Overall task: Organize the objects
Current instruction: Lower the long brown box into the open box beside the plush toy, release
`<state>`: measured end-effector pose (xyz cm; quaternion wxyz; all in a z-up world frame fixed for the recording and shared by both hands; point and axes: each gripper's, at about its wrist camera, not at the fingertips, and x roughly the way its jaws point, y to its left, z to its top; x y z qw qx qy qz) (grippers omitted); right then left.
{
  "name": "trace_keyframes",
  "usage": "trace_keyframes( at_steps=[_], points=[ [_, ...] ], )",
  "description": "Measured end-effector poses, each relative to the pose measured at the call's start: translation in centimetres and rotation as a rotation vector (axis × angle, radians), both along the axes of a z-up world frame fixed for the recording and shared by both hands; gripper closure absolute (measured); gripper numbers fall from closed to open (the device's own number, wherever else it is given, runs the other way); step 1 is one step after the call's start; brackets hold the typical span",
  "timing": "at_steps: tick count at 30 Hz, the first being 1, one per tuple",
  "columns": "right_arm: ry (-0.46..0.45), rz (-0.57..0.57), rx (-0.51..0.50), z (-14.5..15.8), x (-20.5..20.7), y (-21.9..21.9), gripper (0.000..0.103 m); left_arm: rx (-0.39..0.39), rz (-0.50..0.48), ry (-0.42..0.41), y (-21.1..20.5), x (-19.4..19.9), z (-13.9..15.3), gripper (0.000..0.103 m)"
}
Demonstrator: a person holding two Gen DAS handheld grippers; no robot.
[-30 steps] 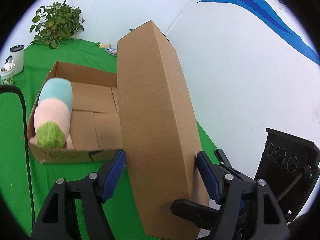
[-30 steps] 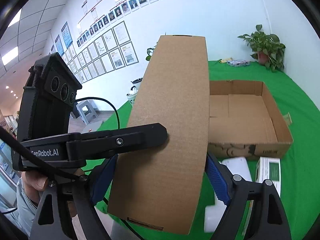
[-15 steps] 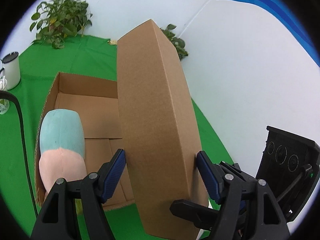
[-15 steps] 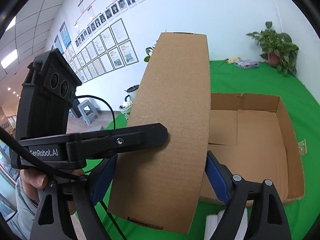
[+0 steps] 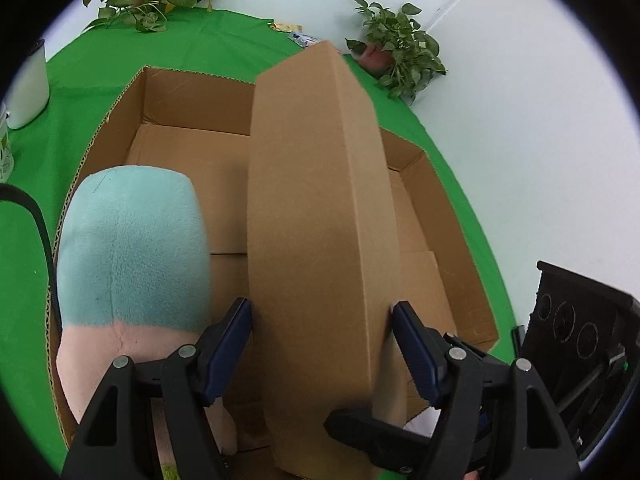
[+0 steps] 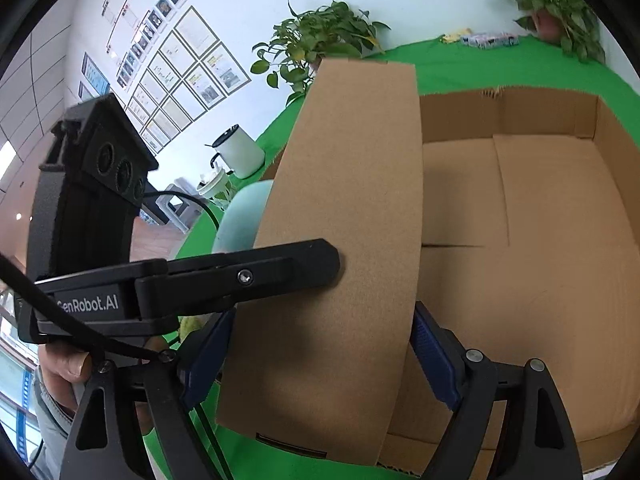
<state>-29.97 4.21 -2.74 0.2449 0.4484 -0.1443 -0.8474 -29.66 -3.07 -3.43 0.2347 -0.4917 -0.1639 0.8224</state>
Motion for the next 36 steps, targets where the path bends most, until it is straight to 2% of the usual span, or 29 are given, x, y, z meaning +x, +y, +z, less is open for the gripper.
trace_keyframes(
  at_steps=[4,9,11,14,19,25,30,34,36],
  points=[
    [-0.011,-0.012,0.005,-2.1,0.9,-0.7,0.021,-0.044,0.003,0.003,0.2,0.3,-0.2,0.032],
    [-0.006,-0.005,0.004,-2.6,1.0,-1.5,0.022,-0.051,0.007,0.004,-0.2,0.4,-0.3,0.032],
    [0.001,-0.006,0.023,-2.5,1.0,-1.9,0.022,-0.013,0.015,-0.001,-0.9,0.6,0.1,0.036],
    [-0.020,-0.038,0.065,-2.6,0.9,-2.3,0.022,0.052,0.027,0.018,-2.2,0.7,1.0,0.036],
    [-0.094,-0.080,0.042,-4.2,-0.7,-2.8,0.023,0.053,0.032,0.074,-3.1,2.3,2.6,0.036],
    [-0.098,-0.069,0.145,-4.7,-2.2,-5.4,0.022,0.025,0.058,0.120,-3.8,3.4,3.4,0.036],
    [-0.092,-0.064,0.217,-4.6,-1.8,-6.3,0.020,0.004,0.096,0.129,-4.8,3.8,3.7,0.036],
    [-0.092,-0.041,0.160,-3.9,-1.7,-6.1,0.017,-0.036,0.123,0.147,-5.1,4.6,4.1,0.036],
    [-0.068,-0.038,0.111,-3.0,-1.2,-5.7,0.009,-0.047,0.151,0.184,-5.4,5.3,4.6,0.036]
  ],
)
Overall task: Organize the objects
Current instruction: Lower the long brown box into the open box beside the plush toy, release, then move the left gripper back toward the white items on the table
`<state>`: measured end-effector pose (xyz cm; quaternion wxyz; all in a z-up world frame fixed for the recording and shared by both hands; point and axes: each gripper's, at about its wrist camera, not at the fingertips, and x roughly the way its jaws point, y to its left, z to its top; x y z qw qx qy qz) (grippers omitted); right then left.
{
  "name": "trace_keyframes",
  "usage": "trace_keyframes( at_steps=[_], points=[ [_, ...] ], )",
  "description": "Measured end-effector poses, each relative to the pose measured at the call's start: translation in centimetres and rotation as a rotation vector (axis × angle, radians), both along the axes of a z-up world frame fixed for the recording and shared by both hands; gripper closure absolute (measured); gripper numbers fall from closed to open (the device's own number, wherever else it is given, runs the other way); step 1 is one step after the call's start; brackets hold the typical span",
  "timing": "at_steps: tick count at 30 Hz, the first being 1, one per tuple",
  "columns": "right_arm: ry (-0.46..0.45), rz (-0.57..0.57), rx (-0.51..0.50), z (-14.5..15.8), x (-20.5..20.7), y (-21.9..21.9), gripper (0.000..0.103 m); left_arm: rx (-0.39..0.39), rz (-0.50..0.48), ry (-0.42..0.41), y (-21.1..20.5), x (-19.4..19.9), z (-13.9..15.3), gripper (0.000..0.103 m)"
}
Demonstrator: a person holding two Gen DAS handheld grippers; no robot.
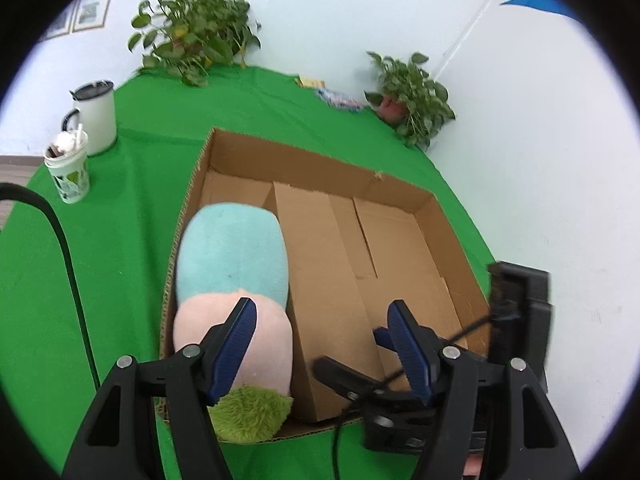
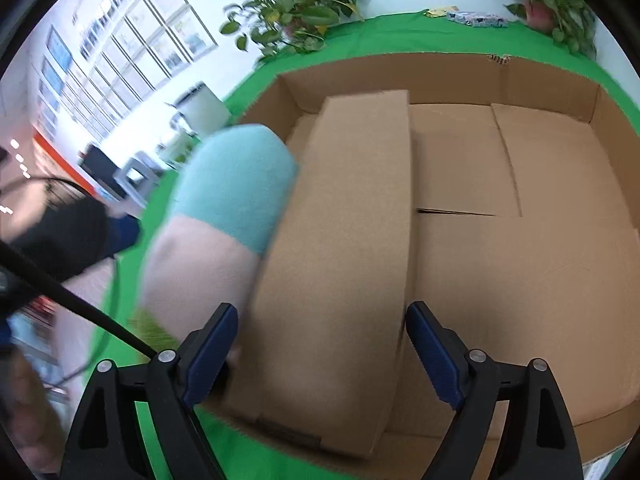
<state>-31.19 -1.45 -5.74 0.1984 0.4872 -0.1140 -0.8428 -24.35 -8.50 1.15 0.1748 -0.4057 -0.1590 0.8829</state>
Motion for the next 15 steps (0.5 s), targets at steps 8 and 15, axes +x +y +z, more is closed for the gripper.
trace_keyframes(
  at_steps=[8,15],
  points=[
    [0.216,-0.095,0.131,3.5,7.0,4.1,0.001,-0.119,0.026,0.199,2.0,3.9,2.7,0.032],
    [0.334,-0.218,0.292,4.7,13.7,8.1,0.003,-0.247,0.034,0.331,6.5,8.3,2.5,0.021]
  ],
)
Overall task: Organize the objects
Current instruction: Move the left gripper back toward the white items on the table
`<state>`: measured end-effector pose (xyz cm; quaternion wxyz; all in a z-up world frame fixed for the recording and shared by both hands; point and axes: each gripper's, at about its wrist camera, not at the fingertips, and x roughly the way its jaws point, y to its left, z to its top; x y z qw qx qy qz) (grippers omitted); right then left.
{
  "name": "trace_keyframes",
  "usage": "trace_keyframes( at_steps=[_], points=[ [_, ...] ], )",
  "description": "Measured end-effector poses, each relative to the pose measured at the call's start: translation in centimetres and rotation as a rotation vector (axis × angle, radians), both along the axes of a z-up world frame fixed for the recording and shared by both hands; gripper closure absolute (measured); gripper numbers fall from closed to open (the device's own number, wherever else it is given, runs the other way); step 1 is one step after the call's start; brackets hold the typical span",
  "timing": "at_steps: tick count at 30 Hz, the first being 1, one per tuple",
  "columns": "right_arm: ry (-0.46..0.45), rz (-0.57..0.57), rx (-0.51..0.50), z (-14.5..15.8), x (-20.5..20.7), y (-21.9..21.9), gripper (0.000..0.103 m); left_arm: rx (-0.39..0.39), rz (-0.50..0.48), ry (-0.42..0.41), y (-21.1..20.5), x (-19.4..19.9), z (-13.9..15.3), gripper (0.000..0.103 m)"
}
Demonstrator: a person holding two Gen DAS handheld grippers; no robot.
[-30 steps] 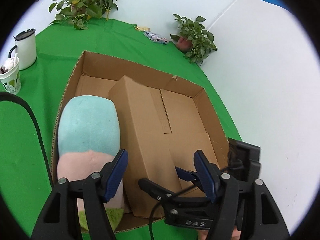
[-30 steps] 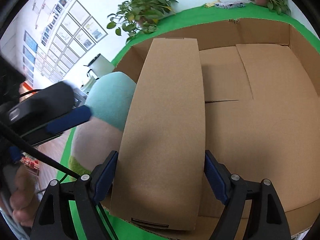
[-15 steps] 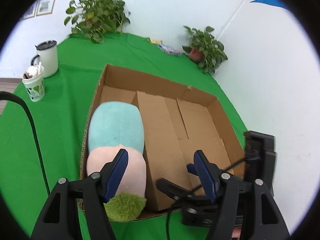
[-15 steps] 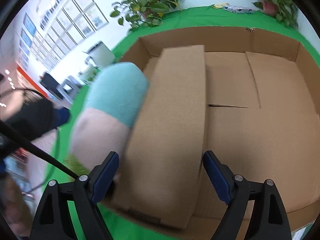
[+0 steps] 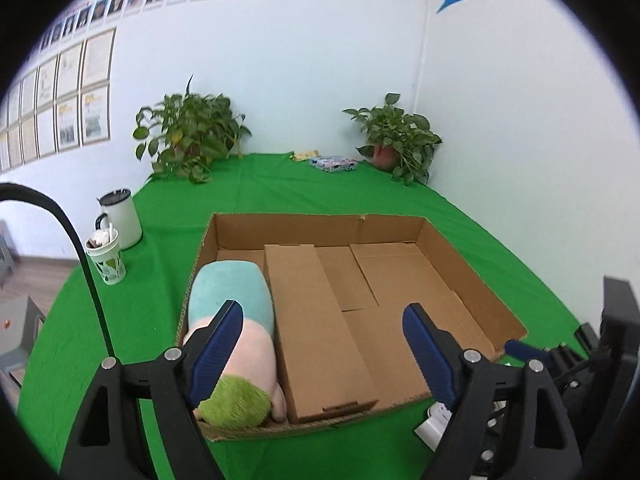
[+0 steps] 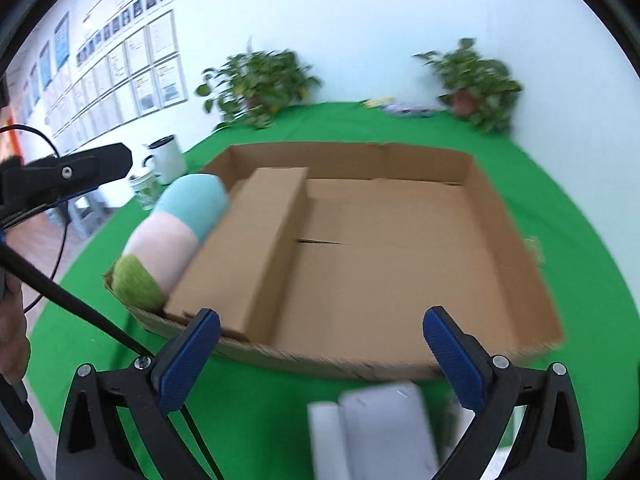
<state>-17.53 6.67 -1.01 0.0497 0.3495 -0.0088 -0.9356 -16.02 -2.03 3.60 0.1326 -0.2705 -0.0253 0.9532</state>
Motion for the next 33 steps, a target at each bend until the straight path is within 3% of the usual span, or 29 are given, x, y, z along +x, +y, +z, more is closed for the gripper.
trace_keyframes(
  at_steps=[2,3,4,5,6,7,9,11,12,13,14,15,16,17,18,26,33],
  points=[
    [0.021,-0.025,0.023,0.0,1.4,0.9,0.008,-0.023,0.001,0.033,1.2,1.4,-0.5,0.021],
    [0.026,-0.034,0.034,-0.1,2.5,1.4,0.020,-0.038,0.012,0.047,1.7,2.1,-0.9,0.022],
    [0.026,-0.046,0.045,-0.2,3.2,1.9,0.029,-0.053,0.026,0.061,2.1,2.6,-1.1,0.030],
    [0.023,-0.067,0.063,-0.5,3.9,2.3,0.052,-0.083,0.052,0.076,2.6,3.0,-1.4,0.061],
    [0.017,-0.087,0.074,-0.6,4.6,3.0,0.076,-0.118,0.079,0.073,3.0,3.1,-1.7,0.082],
    [0.017,-0.093,0.065,-0.9,4.7,3.7,0.084,-0.146,0.107,0.049,3.3,3.1,-2.2,0.101],
    [0.022,-0.100,0.025,-1.1,5.3,4.7,0.091,-0.128,0.118,0.006,3.4,2.9,-2.9,0.101],
    [0.035,-0.118,0.028,-1.2,5.9,5.5,0.092,-0.115,0.128,-0.001,3.4,2.9,-3.3,0.101],
    [0.041,-0.125,0.031,-1.2,6.3,5.8,0.091,-0.113,0.135,0.006,3.4,3.0,-3.3,0.101],
    [0.042,-0.131,0.038,-1.2,6.5,5.9,0.091,-0.120,0.158,0.013,3.4,3.1,-3.4,0.083],
    [0.041,-0.141,0.054,-1.2,6.6,6.1,0.089,-0.131,0.186,0.012,3.5,3.1,-3.5,0.036],
    [0.037,-0.156,0.086,-1.2,6.7,6.1,0.076,-0.126,0.195,0.008,3.5,3.0,-3.6,0.012],
    [0.039,-0.162,0.102,-1.2,6.9,6.0,0.063,-0.100,0.204,0.021,3.4,3.3,-3.6,0.000],
    [0.048,-0.160,0.102,-1.2,7.1,6.1,0.030,-0.077,0.212,0.032,3.2,3.6,-3.7,0.000],
    [0.063,-0.152,0.086,-1.1,7.4,6.2,0.010,-0.068,0.213,0.025,3.0,3.6,-3.7,0.000],
    [0.092,-0.095,0.114,-0.7,8.4,5.3,0.001,-0.096,0.226,0.034,3.2,4.4,-3.4,0.001],
    [0.122,-0.015,0.108,-0.2,9.4,4.2,0.001,-0.123,0.212,0.044,3.9,4.7,-3.1,0.000]
  ],
)
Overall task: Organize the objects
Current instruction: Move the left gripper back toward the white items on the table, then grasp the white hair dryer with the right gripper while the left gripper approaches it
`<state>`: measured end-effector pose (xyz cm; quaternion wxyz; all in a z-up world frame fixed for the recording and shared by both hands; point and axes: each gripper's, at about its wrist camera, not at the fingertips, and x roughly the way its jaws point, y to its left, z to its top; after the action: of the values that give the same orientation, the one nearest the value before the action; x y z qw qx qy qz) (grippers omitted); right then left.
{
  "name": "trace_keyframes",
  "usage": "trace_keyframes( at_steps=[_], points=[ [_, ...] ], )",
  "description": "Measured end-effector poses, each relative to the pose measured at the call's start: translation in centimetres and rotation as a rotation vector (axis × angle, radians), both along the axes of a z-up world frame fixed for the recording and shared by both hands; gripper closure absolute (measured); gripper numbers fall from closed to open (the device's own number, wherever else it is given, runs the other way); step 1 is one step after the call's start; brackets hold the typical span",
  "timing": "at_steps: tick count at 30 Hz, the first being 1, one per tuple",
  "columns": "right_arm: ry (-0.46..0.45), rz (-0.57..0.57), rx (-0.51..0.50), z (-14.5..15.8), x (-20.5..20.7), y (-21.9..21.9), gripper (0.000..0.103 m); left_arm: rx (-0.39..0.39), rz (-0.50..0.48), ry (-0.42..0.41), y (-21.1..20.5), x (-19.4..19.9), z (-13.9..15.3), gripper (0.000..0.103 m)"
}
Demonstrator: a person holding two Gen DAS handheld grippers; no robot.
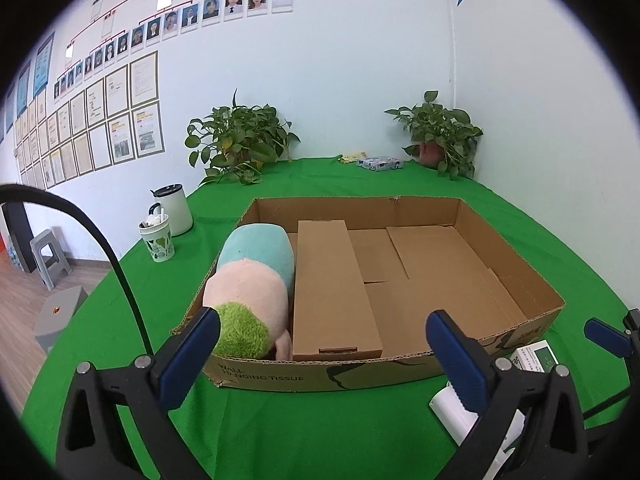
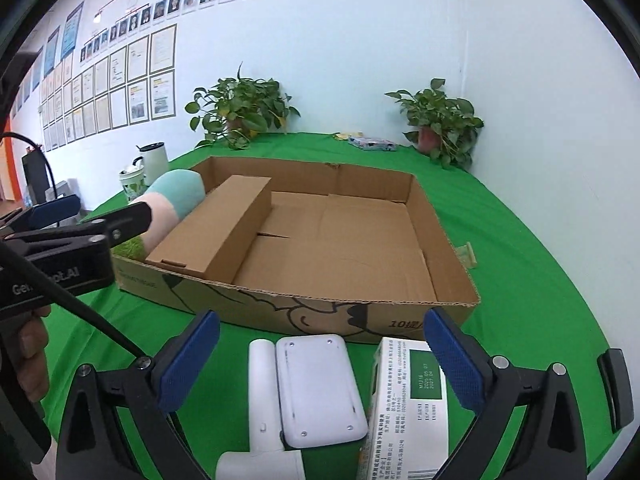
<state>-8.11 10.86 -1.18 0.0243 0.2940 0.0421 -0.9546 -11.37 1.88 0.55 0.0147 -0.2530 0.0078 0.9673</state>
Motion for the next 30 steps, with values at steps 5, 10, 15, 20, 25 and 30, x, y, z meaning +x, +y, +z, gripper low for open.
trace_keyframes(
  at_steps=[5,10,15,20,25,30],
  points=[
    [0.011,-0.003,-0.013,0.0,0.5,0.5,0.001,-0.006,0.006,0.005,0.0,0.2,0.1,0.001],
    [0.016,0.059,-0.074,0.7,1.7,0.5,0.001,-0.002,-0.026,-0.028,0.1,-0.2,-0.8,0.000],
    [-0.027,0.332,-0.220,1.1,5.0,-1.5,0.001,0.117,-0.146,-0.195,-0.9,-1.4,-3.3,0.003],
    [-0.104,0.387,-0.219,-2.5,6.9,-1.8,0.001,0.228,-0.258,-0.372,-0.7,-2.5,-6.2,0.003],
    [-0.133,0.294,-0.038,-5.8,7.1,-2.6,0.001,0.339,-0.351,-0.509,0.8,-3.9,-8.8,0.003],
    [-0.138,0.239,-0.015,-6.4,7.0,-1.8,0.006,0.422,-0.391,-0.576,1.9,-4.4,-9.7,0.003]
  ],
)
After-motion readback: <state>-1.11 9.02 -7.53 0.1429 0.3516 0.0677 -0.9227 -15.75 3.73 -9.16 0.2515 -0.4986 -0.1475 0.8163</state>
